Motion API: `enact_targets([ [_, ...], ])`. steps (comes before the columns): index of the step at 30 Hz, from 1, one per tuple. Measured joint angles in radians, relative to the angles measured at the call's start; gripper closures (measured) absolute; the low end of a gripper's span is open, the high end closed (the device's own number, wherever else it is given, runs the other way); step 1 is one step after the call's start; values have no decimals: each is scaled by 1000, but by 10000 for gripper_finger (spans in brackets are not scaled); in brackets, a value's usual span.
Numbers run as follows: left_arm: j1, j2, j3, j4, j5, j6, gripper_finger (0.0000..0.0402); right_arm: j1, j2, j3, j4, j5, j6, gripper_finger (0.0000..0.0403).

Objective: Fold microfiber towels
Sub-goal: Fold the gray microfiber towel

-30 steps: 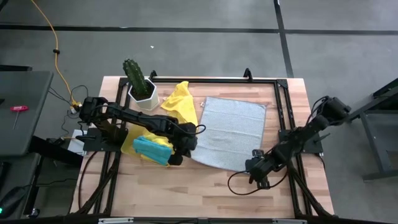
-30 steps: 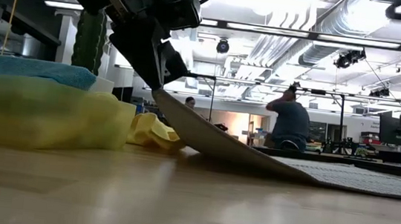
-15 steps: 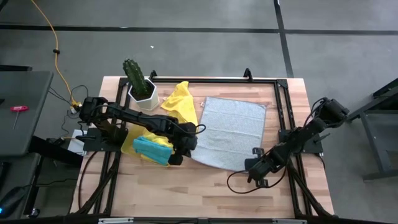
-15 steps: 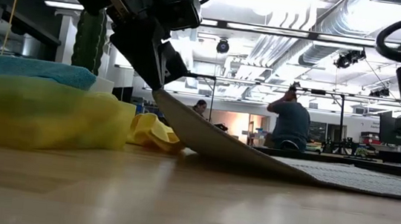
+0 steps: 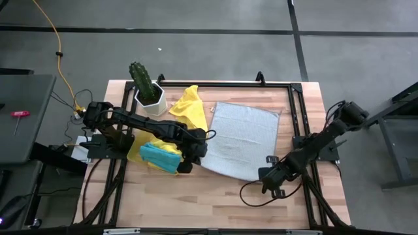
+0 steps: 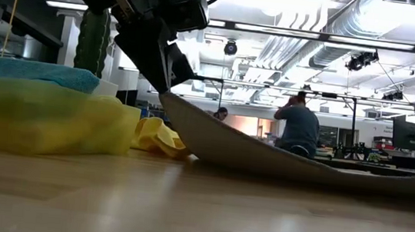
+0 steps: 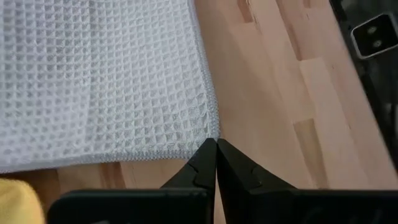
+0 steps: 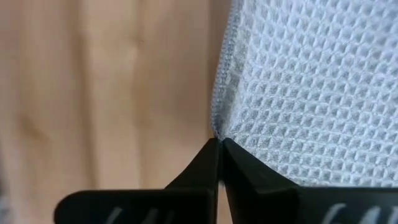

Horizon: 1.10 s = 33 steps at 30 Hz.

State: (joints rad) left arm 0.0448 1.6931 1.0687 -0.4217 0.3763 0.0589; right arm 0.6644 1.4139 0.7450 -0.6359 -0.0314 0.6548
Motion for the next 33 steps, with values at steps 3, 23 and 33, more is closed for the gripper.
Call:
enact_targets([
  [3, 5, -10, 0, -1, 71, -60, 401, 0, -77, 6, -3, -56, 14, 401],
  [23, 207, -27, 186, -123, 92, -21, 401, -180, -625, 7, -394, 200, 271, 403],
  [33, 339, 36, 186, -65, -72, -26, 401, -389, -621, -43, -547, 320, 267, 403],
])
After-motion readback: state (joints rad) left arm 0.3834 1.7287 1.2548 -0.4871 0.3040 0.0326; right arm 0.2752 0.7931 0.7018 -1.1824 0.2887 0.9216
